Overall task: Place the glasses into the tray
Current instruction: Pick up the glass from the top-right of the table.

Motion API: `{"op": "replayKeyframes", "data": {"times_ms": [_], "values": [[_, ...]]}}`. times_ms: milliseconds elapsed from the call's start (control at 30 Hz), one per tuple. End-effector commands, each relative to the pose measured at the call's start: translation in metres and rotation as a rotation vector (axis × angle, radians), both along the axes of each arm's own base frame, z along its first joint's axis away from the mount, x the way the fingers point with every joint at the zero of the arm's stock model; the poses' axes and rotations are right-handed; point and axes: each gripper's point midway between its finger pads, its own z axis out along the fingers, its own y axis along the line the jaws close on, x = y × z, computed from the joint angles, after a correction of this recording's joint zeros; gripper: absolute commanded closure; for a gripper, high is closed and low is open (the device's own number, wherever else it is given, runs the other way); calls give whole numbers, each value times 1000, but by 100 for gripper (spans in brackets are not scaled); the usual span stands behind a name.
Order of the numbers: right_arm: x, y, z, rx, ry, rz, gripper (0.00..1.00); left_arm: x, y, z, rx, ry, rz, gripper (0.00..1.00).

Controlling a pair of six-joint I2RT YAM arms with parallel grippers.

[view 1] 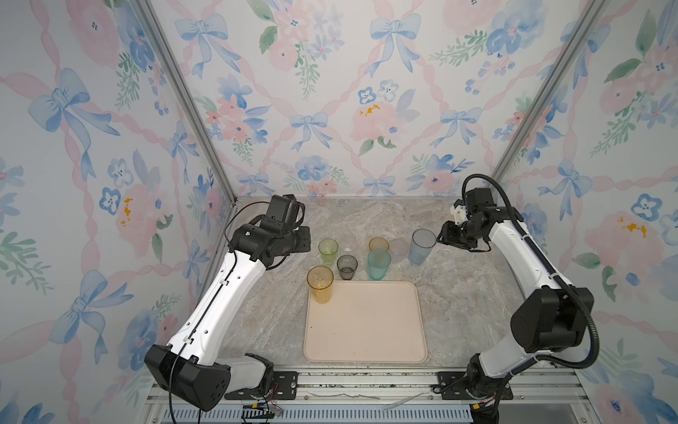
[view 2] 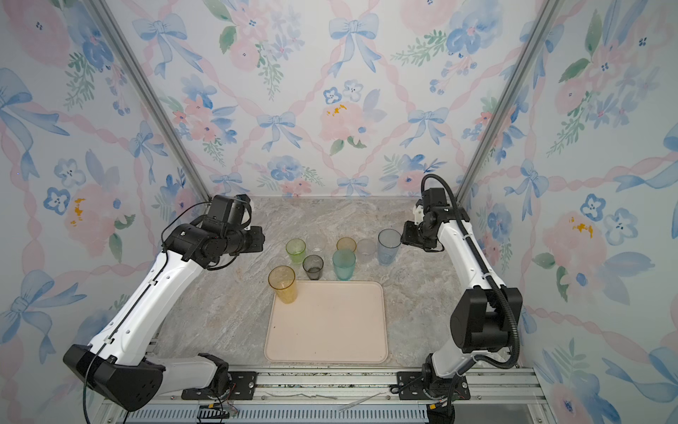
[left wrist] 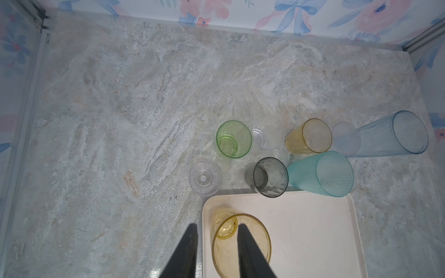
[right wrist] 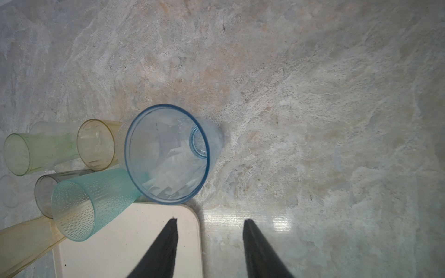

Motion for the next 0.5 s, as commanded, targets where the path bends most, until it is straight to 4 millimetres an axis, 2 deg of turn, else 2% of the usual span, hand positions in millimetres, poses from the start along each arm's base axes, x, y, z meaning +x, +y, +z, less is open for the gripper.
{"op": "replayKeyframes", "data": {"times_ms": [0, 267, 467], "values": [[4, 2, -2, -32, 40, -4, 53, 17, 0, 5, -4, -56, 3, 69], [16, 2, -15, -89, 72, -9, 58, 34, -4, 2, -5, -59, -25, 69], [21, 8, -26, -109, 98, 0, 60, 43, 2, 0, -12, -51, -32, 69]]}}
